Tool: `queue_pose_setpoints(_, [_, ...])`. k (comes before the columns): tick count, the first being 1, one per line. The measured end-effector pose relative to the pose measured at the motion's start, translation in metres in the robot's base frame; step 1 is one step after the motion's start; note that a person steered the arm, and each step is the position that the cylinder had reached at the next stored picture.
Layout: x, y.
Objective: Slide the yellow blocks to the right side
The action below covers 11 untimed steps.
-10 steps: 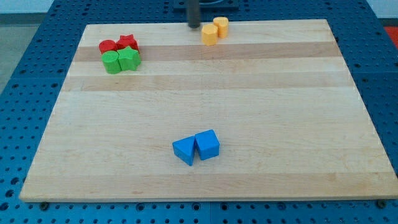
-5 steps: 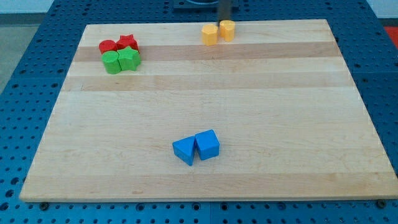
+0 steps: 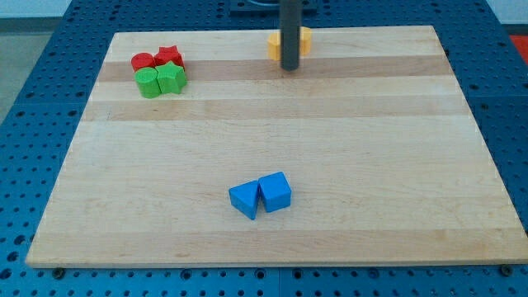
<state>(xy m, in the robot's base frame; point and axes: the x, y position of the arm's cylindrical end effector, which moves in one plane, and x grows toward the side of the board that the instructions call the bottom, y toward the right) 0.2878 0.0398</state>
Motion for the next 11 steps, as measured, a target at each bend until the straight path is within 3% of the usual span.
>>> queue_pose_setpoints(2, [-0.031, -0.022])
queue_pose_setpoints(4, [0.000, -0.028])
queue_pose_setpoints(5, [-0.006, -0.089])
queue_pose_setpoints(6, [-0.043, -0.132])
queue_pose_setpoints(9, [-0.062, 0.025])
queue_pose_setpoints(11, [-0.062, 0.008])
